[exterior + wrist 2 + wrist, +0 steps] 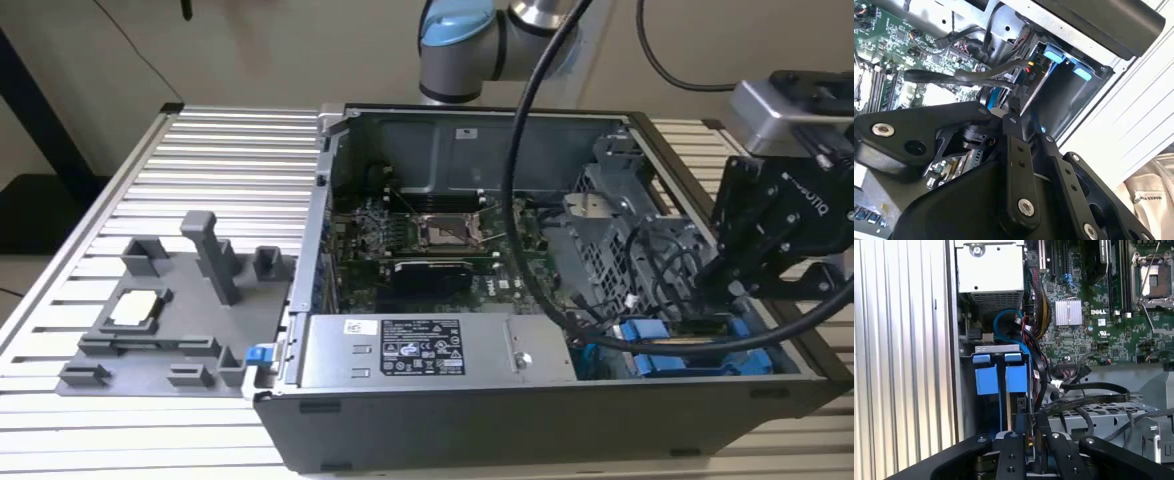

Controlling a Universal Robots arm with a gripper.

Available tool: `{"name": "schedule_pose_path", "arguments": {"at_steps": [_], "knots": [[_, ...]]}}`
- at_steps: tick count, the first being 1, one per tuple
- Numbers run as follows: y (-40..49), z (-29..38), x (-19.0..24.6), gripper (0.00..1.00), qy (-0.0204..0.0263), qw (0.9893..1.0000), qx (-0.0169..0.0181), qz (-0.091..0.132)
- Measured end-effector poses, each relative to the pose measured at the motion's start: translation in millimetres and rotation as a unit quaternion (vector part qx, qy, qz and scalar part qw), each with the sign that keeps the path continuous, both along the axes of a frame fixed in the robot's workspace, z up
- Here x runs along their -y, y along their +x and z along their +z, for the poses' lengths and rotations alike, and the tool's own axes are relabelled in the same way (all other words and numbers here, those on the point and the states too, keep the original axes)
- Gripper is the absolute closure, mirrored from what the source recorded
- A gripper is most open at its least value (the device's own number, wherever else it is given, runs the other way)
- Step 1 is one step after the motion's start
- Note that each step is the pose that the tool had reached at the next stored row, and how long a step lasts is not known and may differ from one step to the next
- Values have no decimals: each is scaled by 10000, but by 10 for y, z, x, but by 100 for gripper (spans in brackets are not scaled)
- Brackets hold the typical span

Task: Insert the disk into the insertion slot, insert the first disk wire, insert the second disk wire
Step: 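Insert the second disk wire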

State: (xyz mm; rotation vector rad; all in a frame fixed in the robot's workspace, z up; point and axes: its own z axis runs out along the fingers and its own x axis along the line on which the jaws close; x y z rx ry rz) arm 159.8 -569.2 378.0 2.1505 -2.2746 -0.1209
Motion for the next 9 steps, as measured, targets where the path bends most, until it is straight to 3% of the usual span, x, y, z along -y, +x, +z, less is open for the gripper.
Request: {"name": "schedule_pose_path", "arguments": {"at_steps": [4, 9], "knots": [[0, 156, 0, 76, -2, 10000, 2, 1], [0, 157, 0, 76, 0, 10000, 7, 1]]}}
